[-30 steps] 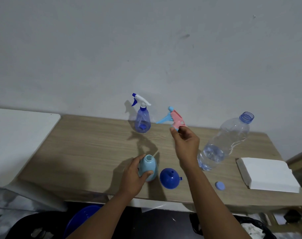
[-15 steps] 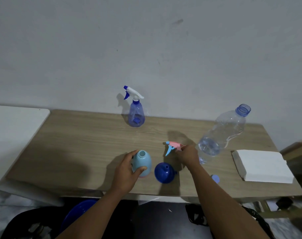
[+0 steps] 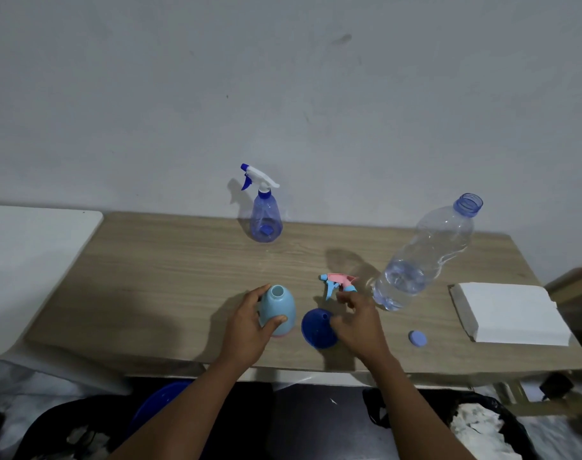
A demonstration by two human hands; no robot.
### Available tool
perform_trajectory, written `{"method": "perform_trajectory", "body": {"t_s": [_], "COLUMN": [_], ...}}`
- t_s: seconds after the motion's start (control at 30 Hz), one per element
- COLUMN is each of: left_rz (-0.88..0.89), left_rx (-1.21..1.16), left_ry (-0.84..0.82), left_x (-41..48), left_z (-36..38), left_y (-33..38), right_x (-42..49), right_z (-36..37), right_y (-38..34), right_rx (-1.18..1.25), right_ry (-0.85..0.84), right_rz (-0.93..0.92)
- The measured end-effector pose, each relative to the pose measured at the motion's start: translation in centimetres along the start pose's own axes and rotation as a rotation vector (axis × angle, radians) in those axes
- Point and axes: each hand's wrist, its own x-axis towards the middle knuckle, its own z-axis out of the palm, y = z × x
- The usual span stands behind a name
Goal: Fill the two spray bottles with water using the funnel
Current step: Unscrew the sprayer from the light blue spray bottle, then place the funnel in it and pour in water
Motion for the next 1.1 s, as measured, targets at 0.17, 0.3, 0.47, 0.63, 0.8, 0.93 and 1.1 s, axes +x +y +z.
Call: {"method": "perform_trajectory", "body": {"t_s": [0.17,0.3,0.47,0.63,0.8,0.93,1.1], "left_rz": [-0.018,-0.018,-0.025,0.009,0.007,-0.004,-0.006], "left_rx": [0.012,0.029,0.035,0.019,0.020,0.000,0.008], "left_ry": [0.000,-0.003,0.001,0.017,0.015,-0.004,-0.013], "left_x": [0.1,0.0,-0.1,-0.2,-0.4,-0.2,-0.1], "left_z": [0.0,0.0,0.0,0.1,0.0,-0.1,-0.1], "left_y": [-0.1,0.1,0.3,0.6,0.9,0.8,0.7], "right_x": [-2.1,-2.1,-2.7,-3.4,-3.6,-3.6,-3.2], "right_z": [2.4,3.5,2.9,1.6,1.1,0.6,-0.5], "right_y": [0.9,1.2,0.0,-3.1,-5.2,-7.0,-8.9], "right_rx": [-0.387,-0.469,-0.108,0.311,0.433,0.468,0.367], "right_ry": [-0.160,-0.081,0.001,0.091,0.119,0.086,0.055], "right_rz": [-0.033,-0.078,-0.110,-0.112,-0.135,-0.142,-0.223]}}
